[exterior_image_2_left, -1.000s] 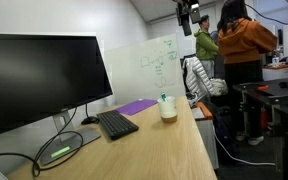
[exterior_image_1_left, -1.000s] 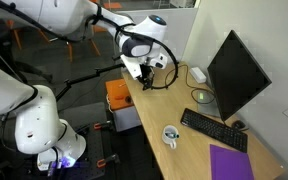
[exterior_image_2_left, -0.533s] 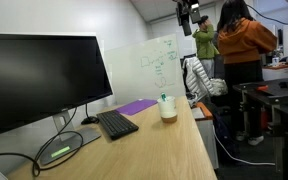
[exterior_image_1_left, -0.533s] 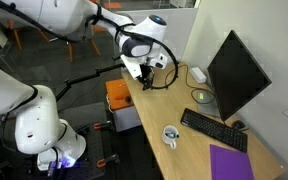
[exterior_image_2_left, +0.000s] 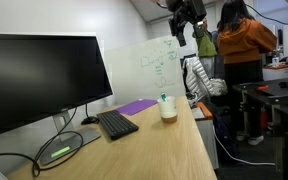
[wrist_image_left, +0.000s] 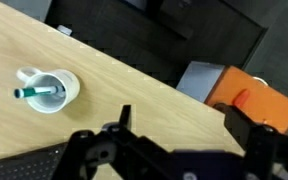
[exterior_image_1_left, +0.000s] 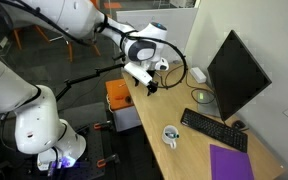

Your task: Put the marker on the desk

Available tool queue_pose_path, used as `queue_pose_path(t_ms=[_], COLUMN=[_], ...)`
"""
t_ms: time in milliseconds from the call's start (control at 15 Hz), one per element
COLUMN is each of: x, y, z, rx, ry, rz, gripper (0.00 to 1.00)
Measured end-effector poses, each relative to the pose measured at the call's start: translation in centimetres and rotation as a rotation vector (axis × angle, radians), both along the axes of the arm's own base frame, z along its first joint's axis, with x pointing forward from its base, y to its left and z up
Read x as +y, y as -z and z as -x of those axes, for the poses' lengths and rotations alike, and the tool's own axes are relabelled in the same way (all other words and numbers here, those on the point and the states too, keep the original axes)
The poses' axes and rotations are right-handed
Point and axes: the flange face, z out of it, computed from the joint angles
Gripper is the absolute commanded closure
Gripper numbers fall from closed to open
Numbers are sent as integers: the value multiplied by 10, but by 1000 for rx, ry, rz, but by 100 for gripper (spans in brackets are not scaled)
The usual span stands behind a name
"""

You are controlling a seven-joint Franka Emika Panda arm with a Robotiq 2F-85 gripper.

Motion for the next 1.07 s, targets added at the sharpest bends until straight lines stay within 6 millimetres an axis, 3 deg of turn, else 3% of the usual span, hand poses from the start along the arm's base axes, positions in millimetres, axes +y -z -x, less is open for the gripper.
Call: queue_pose_path(t_ms=[667, 1067], x=[-1, -19], y=[67, 83], z=[-48, -64], rx=[124, 171], ry=[-540, -817], rz=[126, 340], gripper=[0, 0])
